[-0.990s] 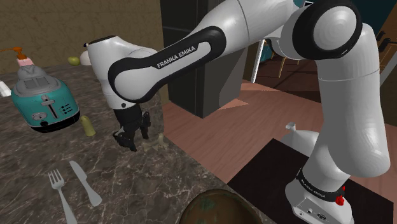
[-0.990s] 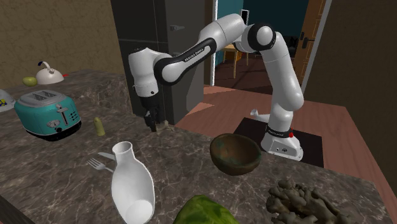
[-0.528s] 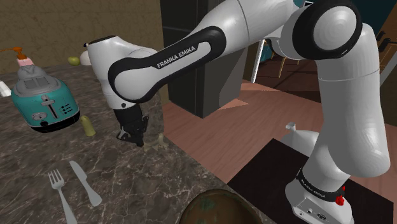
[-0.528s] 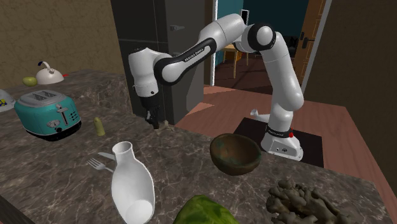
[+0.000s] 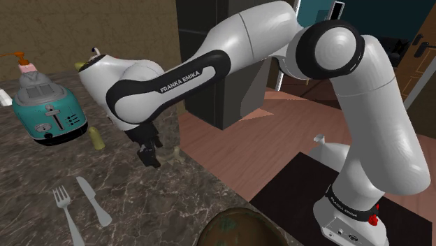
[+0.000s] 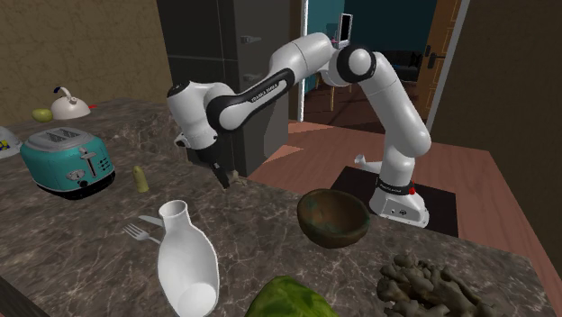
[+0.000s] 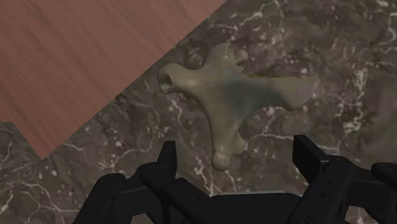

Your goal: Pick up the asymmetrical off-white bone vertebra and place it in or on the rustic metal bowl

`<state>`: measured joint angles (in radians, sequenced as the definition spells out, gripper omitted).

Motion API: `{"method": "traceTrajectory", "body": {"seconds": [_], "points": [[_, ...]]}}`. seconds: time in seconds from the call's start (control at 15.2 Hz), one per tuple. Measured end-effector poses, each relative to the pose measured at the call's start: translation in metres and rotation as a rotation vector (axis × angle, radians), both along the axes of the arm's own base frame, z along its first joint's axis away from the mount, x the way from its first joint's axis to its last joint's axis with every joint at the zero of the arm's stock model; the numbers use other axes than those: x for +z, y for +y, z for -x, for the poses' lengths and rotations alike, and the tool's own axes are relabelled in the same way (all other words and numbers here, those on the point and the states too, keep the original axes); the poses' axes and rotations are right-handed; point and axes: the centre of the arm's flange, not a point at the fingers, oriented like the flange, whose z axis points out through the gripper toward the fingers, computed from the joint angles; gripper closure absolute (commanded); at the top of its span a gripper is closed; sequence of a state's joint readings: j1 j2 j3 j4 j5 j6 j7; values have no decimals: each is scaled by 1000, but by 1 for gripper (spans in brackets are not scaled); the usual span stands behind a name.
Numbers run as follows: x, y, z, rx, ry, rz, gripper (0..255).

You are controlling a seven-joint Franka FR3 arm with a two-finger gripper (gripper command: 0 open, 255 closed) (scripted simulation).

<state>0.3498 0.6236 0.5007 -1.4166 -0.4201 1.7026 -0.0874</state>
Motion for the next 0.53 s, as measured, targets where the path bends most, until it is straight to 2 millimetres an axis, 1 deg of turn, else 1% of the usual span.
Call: {"method": "traceTrajectory", "body": {"seconds": [0.13,0.4,0.53], "points": [[-10,-2,1,46,11,13,0],[-31,-9,2,62,15,18,0],[-36,-10,2,63,15,18,0]]}}
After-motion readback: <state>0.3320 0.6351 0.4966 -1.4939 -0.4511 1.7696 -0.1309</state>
